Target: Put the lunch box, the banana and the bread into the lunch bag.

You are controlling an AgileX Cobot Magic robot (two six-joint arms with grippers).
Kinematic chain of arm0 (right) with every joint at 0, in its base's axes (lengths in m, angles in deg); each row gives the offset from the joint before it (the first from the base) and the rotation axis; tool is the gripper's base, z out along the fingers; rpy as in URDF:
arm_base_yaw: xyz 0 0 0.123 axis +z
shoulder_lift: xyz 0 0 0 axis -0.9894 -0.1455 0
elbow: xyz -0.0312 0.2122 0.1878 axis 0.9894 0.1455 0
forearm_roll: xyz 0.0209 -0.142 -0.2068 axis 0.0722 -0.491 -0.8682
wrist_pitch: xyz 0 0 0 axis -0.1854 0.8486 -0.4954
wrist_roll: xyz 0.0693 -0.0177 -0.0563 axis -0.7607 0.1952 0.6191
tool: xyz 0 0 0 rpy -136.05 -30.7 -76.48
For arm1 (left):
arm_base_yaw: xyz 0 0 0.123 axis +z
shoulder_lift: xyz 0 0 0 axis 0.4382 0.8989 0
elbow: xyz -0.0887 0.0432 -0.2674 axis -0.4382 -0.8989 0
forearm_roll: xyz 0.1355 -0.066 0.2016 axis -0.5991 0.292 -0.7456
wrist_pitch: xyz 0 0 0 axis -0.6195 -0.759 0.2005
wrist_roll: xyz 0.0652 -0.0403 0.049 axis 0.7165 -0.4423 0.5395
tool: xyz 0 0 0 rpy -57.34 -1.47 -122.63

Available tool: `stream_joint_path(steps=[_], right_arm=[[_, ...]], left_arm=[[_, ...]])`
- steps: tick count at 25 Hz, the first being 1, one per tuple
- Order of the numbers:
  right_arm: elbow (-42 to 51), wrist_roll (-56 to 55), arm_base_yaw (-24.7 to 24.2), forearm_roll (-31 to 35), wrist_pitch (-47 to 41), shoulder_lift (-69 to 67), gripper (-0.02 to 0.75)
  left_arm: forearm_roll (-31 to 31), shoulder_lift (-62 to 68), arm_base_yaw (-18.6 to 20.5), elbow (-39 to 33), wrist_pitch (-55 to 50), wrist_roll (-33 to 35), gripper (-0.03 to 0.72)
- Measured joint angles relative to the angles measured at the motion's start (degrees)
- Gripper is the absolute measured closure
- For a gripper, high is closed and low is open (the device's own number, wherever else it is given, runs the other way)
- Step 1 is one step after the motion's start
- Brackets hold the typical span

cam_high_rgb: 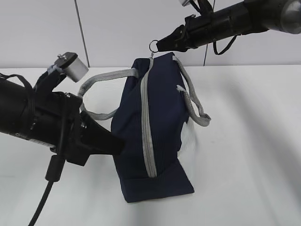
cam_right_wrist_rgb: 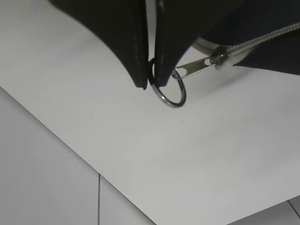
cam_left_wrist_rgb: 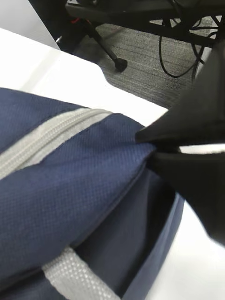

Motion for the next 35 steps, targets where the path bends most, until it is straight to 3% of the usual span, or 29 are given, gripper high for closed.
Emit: stream_joint_path(steps=[9, 13, 15, 19, 21, 24, 31, 35], right_arm=[[0.0, -0.4, 0.1, 0.0, -1.8, 0.0, 0.738], [-0.1, 1.3, -0.5, 0.0, -5.8, 0.0, 0.738], [-0.5, 2.1, -0.7, 0.0, -7.5, 0.0, 0.738], [-0.6, 3.6, -0.8, 0.0, -11.2, 0.0, 0.738], [-0.6, 3.8, -0.8, 0.0, -12.4, 0.0, 0.738], [-1.1, 4.1, -0.8, 0.0, -12.6, 0.0, 0.738], [-1.1, 4.1, -0.8, 0.0, -12.7, 0.0, 0.738], [-1.1, 4.4, -0.8, 0.0, -12.7, 0.0, 0.738]], left_arm=[[-1.0, -0.1, 0.1, 0.1, -1.3, -0.8, 0.686], [1.5, -0.5, 0.0, 0.0, -2.5, -1.1, 0.665], [3.4, -1.2, 0.0, 0.0, -2.5, -1.7, 0.594], [7.0, -1.9, -0.3, 0.0, -2.1, -4.7, 0.316], [7.7, -1.9, -0.3, 0.2, -1.4, -6.7, 0.218], [7.5, -1.9, -0.3, 1.9, -0.4, -9.8, 0.165], [-2.3, -1.9, -0.3, 10.3, 5.6, -29.3, 0.154], [-7.5, -0.8, 1.0, 15.7, 7.3, -43.2, 0.204]])
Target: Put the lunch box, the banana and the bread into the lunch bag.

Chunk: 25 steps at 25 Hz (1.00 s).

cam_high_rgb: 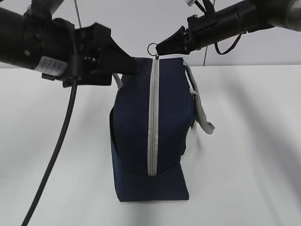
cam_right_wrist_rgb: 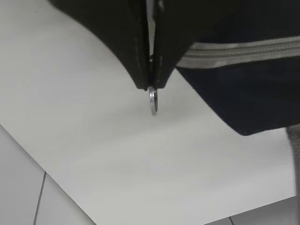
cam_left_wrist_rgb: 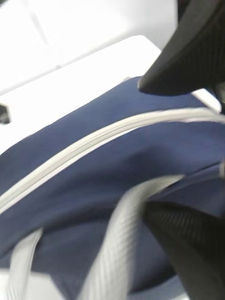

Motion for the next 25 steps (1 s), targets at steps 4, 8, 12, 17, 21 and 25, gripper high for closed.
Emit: stream_joint_path(steps=[4, 8, 12, 17, 21, 25], right_arm=[[0.0, 0.5, 0.0, -0.5, 0.0, 0.0, 0.738], [0.0, 0.5, 0.0, -0.5, 0.0, 0.0, 0.738], [0.0, 0.6, 0.0, -0.5, 0.0, 0.0, 0.738], [0.0, 0.8, -0.1, -0.8, 0.0, 0.0, 0.738], [0.0, 0.8, -0.1, -0.8, 0.0, 0.0, 0.738], [0.0, 0.8, -0.1, -0.8, 0.0, 0.0, 0.738]], left_arm=[[-3.8, 3.0, 2.8, 3.9, -0.5, -7.2, 0.237], [-4.9, 7.5, 4.7, 7.8, -2.6, -9.8, 0.242], [-5.9, 12.3, 5.6, 13.5, -7.0, -10.9, 0.244], [-16.7, 13.5, 6.7, 20.0, -12.4, -14.6, 0.249], [-20.6, 13.5, 9.8, 24.2, -15.6, -15.4, 0.249], [-20.9, 13.5, 11.7, 27.8, -19.9, -15.5, 0.249]])
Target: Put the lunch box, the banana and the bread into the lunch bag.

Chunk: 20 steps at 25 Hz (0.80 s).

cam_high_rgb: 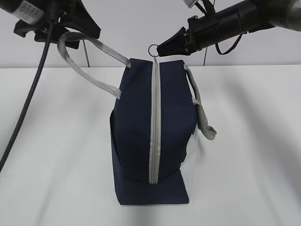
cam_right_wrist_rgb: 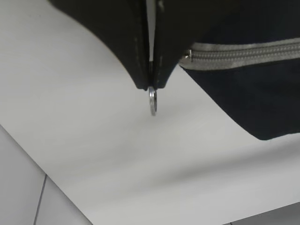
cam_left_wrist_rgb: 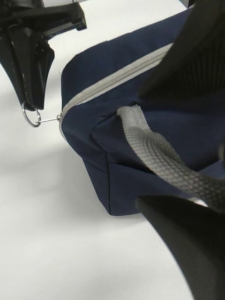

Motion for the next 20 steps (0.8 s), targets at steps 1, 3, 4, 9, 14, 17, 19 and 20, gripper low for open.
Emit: stream_joint_path(steps=[1, 3, 4, 9, 14, 17, 19, 20], right_arm=[[-0.1, 0.0, 0.0, 0.0, 0.0, 0.0, 0.738], [0.0, 0.0, 0.0, 0.0, 0.0, 0.0, 0.738], [0.0, 0.0, 0.0, 0.0, 0.0, 0.0, 0.738], [0.0, 0.0, 0.0, 0.0, -0.1, 0.0, 0.738], [0.0, 0.1, 0.0, -0.3, -0.1, 0.0, 0.738], [0.0, 0.1, 0.0, -0.5, -0.1, 0.0, 0.738], [0.0, 0.1, 0.0, -0.7, -0.1, 0.0, 0.738], [0.0, 0.1, 0.0, -0.9, -0.2, 0.0, 0.738]], left_arm=[[0.0, 0.0, 0.0, 0.6, -0.4, 0.0, 0.249], [0.0, 0.3, 0.0, 1.6, -1.0, 0.0, 0.249], [0.0, 0.8, 0.0, 2.3, -1.2, 0.0, 0.249], [0.3, 7.0, 0.0, 7.4, -3.2, -0.6, 0.249], [1.8, 16.0, -0.3, 16.4, -6.6, -2.1, 0.249], [2.0, 20.4, -1.2, 21.2, -8.7, -4.0, 0.249], [2.0, 22.6, -1.8, 23.7, -10.7, -5.4, 0.249], [2.0, 23.4, -2.1, 24.4, -11.5, -6.2, 0.249]])
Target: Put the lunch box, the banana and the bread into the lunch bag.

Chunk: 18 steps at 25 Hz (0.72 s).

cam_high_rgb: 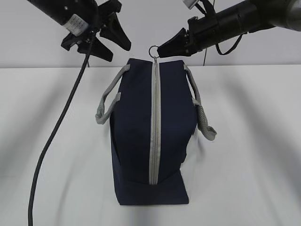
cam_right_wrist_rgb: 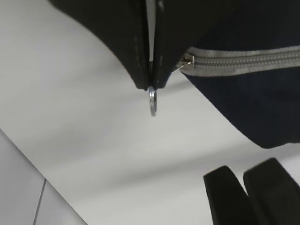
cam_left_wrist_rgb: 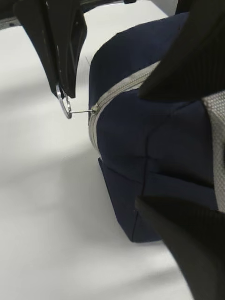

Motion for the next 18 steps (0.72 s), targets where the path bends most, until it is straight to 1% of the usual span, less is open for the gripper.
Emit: stream_joint_path(steps=[7, 14, 16, 18], right_arm=[[0.0, 0.0, 0.0, -0.8, -0.1, 0.0, 0.738], [0.0, 0.1, 0.0, -1.2, -0.1, 0.0, 0.738], [0.0, 0.1, 0.0, -1.2, -0.1, 0.0, 0.738], [0.0, 0.1, 0.0, -1.3, -0.1, 0.0, 0.738]], left_arm=[[0.3, 1.0, -0.5, 0.6, -2.2, -2.4, 0.249], [0.3, 1.0, -4.2, 0.6, -1.4, -2.8, 0.256], [-0.1, 1.1, -4.5, 0.6, -1.4, -2.9, 0.295], [-0.8, 1.5, -4.5, 0.6, -1.3, -2.9, 0.389]])
